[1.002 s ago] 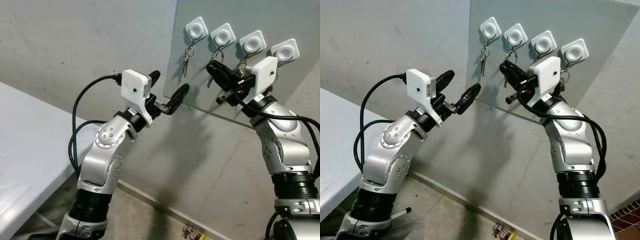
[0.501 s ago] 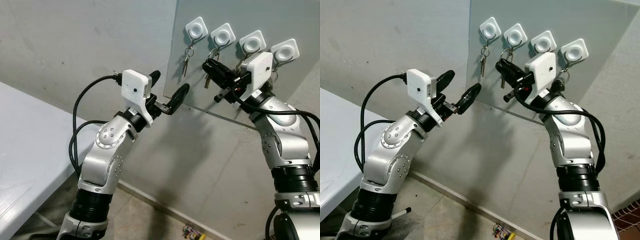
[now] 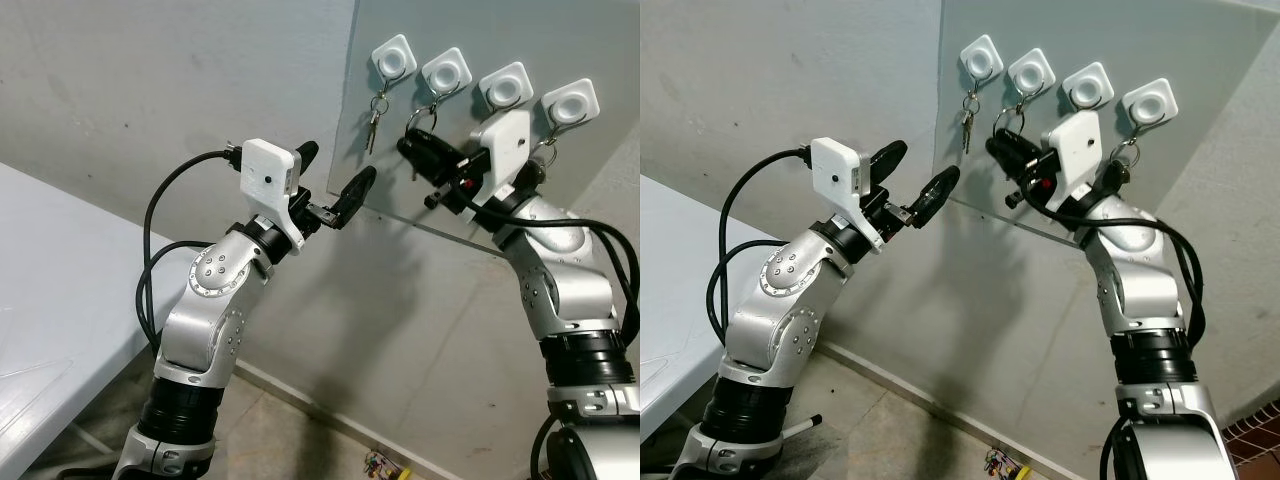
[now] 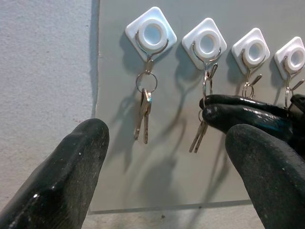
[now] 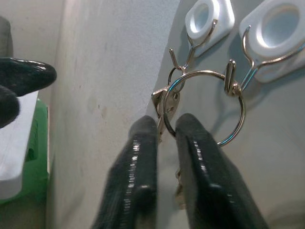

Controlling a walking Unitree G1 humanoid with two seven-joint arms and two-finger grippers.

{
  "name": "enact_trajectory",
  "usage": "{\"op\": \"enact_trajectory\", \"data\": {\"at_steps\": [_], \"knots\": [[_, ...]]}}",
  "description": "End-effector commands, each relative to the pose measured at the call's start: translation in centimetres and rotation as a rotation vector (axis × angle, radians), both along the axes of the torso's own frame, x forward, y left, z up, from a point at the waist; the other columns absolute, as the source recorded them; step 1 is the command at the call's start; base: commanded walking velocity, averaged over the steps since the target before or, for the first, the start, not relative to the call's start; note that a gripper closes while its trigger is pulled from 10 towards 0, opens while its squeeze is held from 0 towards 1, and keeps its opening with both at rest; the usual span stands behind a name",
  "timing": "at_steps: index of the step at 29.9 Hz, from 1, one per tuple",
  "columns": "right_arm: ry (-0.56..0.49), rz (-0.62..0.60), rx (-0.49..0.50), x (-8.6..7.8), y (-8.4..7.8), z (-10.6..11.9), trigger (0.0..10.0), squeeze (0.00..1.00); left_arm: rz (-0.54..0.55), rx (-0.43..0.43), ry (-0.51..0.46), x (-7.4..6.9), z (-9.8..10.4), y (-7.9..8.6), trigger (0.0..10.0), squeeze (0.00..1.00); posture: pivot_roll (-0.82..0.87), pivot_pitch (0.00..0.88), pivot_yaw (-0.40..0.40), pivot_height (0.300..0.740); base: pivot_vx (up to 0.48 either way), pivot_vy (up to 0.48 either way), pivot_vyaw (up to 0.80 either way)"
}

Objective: Hang keys on a hook

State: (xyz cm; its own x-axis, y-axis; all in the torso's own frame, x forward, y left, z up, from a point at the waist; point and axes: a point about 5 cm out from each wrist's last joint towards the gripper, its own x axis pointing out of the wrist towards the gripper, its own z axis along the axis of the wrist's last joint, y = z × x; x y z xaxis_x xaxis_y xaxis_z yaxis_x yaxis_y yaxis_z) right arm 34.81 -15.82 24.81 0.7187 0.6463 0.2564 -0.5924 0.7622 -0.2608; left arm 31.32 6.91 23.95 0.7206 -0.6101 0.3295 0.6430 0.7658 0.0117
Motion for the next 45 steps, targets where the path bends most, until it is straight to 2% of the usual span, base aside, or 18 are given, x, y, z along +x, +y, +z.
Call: {"op": "enact_trajectory", "data": {"at_steps": [1,7,11,15,17,19,23,28,33,40,41,42,43,45], "knots": [[0.040,0.038,-0.014,-0.3,0.6,-1.0,10.0,1.00,-0.009,-0.004,-0.025,-0.3,0.7,-0.2,10.0,0.00,0.01,0.000,-0.084,0.711,0.000,0.000,0.00],[0.055,0.036,0.093,-0.9,1.4,-2.1,10.0,1.00,-0.002,-0.009,-0.023,-0.4,0.6,-0.2,10.0,0.00,0.02,0.000,-0.089,0.711,0.000,0.000,0.00],[0.029,0.021,0.225,-1.3,1.7,-2.2,10.0,1.00,0.017,-0.014,-0.023,-0.3,0.5,-0.1,10.0,0.00,0.02,0.000,-0.089,0.711,0.000,0.000,0.00],[-0.051,-0.033,0.372,-1.7,1.8,-1.4,10.0,1.00,0.025,-0.023,-0.020,-0.3,0.5,-0.1,10.0,0.00,0.02,0.000,-0.084,0.711,0.000,0.000,0.00],[-0.067,-0.048,0.394,-1.8,1.8,-1.2,10.0,1.00,0.025,-0.025,-0.019,-0.3,0.6,-0.1,10.0,0.00,0.02,0.000,-0.084,0.711,0.000,0.000,0.00],[-0.110,-0.103,0.496,-1.7,1.7,-0.1,10.0,1.00,0.027,-0.027,-0.017,-0.2,0.6,-0.2,10.0,0.00,0.02,0.000,-0.076,0.711,0.000,0.000,0.00],[-0.154,-0.134,0.543,-1.8,1.8,0.9,10.0,1.00,0.029,-0.027,-0.018,-0.2,0.6,-0.2,10.0,0.00,0.02,0.000,-0.076,0.711,0.000,0.000,0.00],[-0.208,-0.168,0.661,-1.8,2.1,2.5,10.0,1.00,0.040,-0.031,-0.015,-0.1,0.6,0.0,10.0,0.00,0.02,0.000,-0.072,0.711,0.000,0.000,0.00],[-0.230,-0.168,0.663,-2.2,2.4,3.0,10.0,1.00,0.055,-0.032,-0.017,0.0,0.6,0.2,10.0,0.00,0.02,0.000,-0.067,0.711,0.000,0.000,0.00],[-0.180,-0.116,0.447,-3.6,3.0,-0.3,10.0,1.00,0.107,-0.029,0.001,0.2,-1.0,1.0,10.0,0.00,0.01,0.000,-0.065,0.711,0.000,0.000,0.00],[-0.166,-0.107,0.384,-3.9,3.1,-1.4,10.0,1.00,0.108,-0.021,0.013,0.2,-1.8,1.1,10.0,0.00,0.01,0.000,-0.065,0.711,0.000,0.000,0.00],[-0.166,-0.107,0.384,-3.9,3.1,-1.4,10.0,1.00,0.108,-0.021,0.013,0.2,-1.8,1.1,10.0,0.00,0.01,0.000,-0.065,0.711,0.000,0.000,0.00],[-0.151,-0.090,0.328,-4.2,3.2,-2.3,10.0,1.00,0.108,-0.004,0.019,0.1,-2.4,1.1,10.0,0.00,0.01,0.000,-0.063,0.711,0.000,0.000,0.00],[-0.130,-0.082,0.318,-4.4,3.3,-3.0,10.0,1.00,0.107,0.008,0.016,0.1,-2.9,1.2,10.0,0.00,0.01,0.000,-0.062,0.711,0.000,0.000,0.00]]}}
